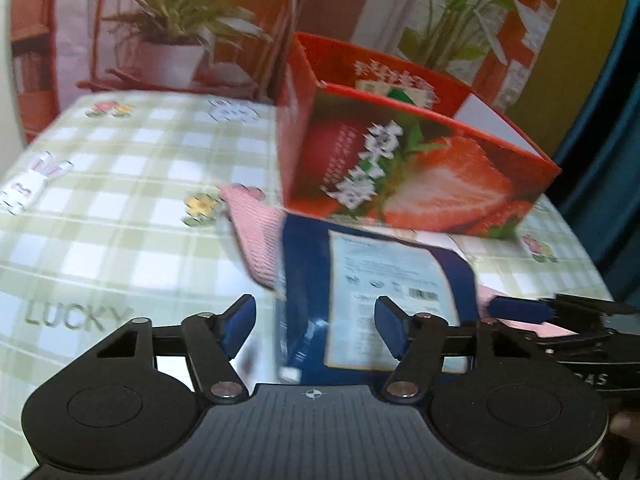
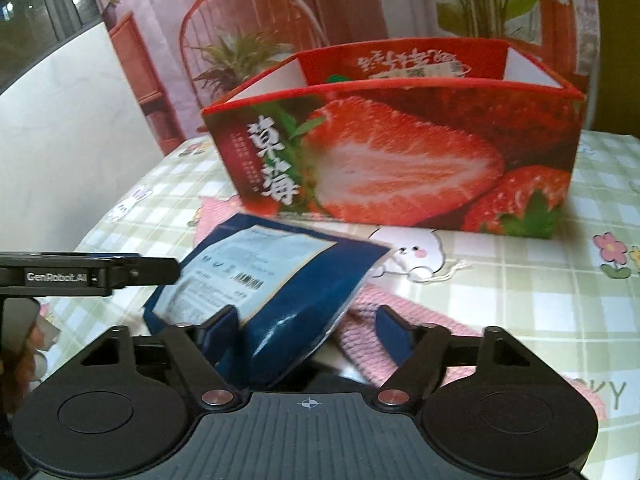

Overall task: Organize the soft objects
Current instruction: 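Move both tools to the navy-and-white pouch and close on it, then lift the navy pouch with both tools and carry it over the red box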

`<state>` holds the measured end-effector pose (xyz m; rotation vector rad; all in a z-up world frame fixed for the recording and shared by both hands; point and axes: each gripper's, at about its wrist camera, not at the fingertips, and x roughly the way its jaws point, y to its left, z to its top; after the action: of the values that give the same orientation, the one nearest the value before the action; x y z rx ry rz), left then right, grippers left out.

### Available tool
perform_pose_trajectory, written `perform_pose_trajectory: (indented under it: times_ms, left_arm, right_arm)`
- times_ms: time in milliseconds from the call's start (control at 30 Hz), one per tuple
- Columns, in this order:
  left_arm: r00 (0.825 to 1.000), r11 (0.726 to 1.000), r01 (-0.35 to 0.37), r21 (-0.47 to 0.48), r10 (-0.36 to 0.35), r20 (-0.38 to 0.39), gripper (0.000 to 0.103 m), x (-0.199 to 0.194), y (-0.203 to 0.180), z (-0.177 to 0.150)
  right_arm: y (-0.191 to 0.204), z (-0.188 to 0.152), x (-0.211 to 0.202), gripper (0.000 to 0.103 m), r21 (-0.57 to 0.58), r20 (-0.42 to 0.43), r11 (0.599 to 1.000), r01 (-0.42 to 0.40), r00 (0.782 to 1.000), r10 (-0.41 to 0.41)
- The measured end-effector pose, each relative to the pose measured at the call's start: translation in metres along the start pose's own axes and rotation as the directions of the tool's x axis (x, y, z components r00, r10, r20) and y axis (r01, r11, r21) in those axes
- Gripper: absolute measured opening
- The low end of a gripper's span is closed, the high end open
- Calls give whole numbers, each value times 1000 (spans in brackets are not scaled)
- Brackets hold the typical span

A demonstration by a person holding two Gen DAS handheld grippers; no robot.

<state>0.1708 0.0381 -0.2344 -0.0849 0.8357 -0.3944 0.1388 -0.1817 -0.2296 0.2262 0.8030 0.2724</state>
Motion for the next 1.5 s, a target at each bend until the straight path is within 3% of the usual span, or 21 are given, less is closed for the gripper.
perform_pose_trajectory:
  times_ms: [67,233,467,700,1000,1500]
  left_arm:
    - [999,999,33,-18,-33,-15,60,3,0,-3]
    - [997,997,69,-40,-70,-28,57,8,-1,-8]
    - [991,991,130,-20,-131,-25,57,9,-12,-6]
    - [976,977,211,-20,-212,-40,55,17,-27,-5]
    - [987,986,154,-58,-157,-45,50,23,-20,-16]
    - [976,973,207,-97,-213,-52,50,30,-17,-23]
  right_arm:
    - [2,-1,-1,63,-2,-3,1000,-13,1000,13]
    - [1,-4,-1,52,6,-10,999,-41,999,42]
    - [2,-4,-4,46,9,1,999,-47,999,47]
    - [-15,4,-12,45,32,63,999,7,998,-9]
    - [-34,-3,-12,44,68,71,998,17,997,-21]
    - [-29,-4,-12,40,44,72,999,18,997,-21]
